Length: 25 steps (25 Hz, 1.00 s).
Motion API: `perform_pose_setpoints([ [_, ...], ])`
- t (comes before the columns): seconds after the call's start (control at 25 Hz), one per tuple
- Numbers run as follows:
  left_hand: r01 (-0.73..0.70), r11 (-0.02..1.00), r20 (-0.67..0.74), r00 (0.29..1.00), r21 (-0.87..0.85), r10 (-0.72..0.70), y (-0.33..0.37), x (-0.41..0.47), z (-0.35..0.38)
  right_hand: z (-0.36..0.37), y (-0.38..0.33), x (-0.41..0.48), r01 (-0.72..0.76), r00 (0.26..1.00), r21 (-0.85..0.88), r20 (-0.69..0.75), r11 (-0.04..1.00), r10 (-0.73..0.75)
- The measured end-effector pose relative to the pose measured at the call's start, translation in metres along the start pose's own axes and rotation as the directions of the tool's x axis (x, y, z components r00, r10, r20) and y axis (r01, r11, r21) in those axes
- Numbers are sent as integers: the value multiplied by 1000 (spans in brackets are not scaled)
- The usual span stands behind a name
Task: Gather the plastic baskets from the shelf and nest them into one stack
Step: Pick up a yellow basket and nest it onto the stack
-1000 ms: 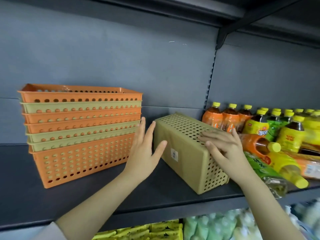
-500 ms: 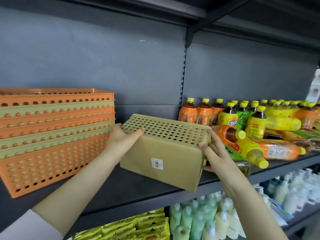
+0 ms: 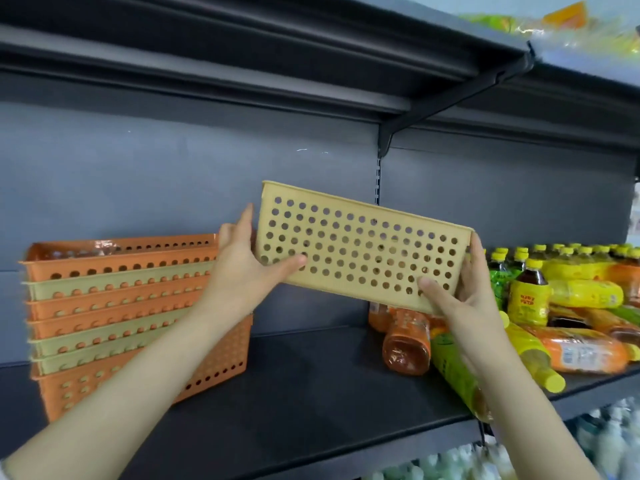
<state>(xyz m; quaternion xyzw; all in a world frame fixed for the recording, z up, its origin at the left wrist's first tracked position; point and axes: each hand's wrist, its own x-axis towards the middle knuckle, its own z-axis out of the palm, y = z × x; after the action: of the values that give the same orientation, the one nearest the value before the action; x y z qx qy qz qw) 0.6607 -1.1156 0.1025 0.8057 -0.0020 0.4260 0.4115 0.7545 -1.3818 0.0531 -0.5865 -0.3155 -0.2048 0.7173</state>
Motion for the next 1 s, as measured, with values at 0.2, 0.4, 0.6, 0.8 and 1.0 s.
perform_pose_setpoints([
  [0.2, -82, 995, -56, 995, 56, 86, 8, 10, -45, 38, -8, 50, 93, 991, -44, 102, 995, -88],
  [0.4, -86, 981, -188, 975, 176, 119, 2, 11, -106, 109, -9, 86, 131, 962, 30, 239, 991, -134],
  [0.6, -46, 964, -312, 941, 263, 130, -18, 8, -161, 191, -3, 108, 127, 924, 84, 353, 988, -149],
  [0.8, -6, 945, -351, 928, 328, 127, -42, 13, -189, 243, 11, 114, 63, 908, 139, 404, 988, -115],
  [1.0, 0, 937, -338, 933, 350, 126, -66, 7, -193, 256, 38, 103, -20, 905, 153, 422, 988, -47],
])
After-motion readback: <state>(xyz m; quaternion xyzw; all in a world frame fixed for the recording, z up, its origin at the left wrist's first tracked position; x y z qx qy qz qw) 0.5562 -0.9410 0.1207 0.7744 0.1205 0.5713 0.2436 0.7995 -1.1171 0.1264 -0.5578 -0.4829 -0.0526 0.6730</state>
